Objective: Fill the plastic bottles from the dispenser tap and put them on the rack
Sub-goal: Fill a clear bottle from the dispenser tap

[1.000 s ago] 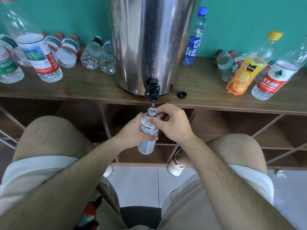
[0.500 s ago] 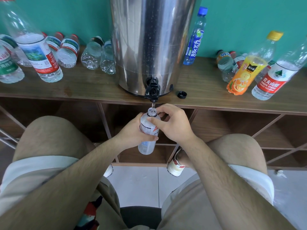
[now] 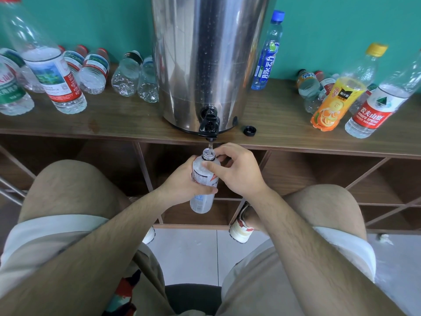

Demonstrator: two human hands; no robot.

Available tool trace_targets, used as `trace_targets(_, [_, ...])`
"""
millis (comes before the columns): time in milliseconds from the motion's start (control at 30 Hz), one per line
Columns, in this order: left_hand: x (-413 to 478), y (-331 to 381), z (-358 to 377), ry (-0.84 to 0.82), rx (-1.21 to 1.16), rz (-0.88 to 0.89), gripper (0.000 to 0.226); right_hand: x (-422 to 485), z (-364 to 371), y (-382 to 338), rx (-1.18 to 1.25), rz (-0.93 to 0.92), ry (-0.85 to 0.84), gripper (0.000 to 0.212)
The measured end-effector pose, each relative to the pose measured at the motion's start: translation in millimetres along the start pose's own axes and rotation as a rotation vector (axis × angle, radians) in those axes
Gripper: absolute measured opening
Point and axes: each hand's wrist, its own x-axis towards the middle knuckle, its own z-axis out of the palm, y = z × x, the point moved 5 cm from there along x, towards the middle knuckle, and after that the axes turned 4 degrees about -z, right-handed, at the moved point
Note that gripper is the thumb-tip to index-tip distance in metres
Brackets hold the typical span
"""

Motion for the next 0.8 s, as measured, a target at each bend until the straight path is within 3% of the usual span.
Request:
trace_targets(633, [-5,6,-3,0.086,-0.025,-0.012,0.079,-4,0,-5,0.052,0.006,0.011,0.030])
trace_targets(733, [-6,8,-2,0.082,-0.039,-0.019,0.075,-7,-12,-18,0.105,-0.030,0.152,0.048])
trace_targets(800, [-6,10,0,0.074,-0.023,-0.022,0.073,-6,-28,-38,0.111,-0.217,0.277,0.051])
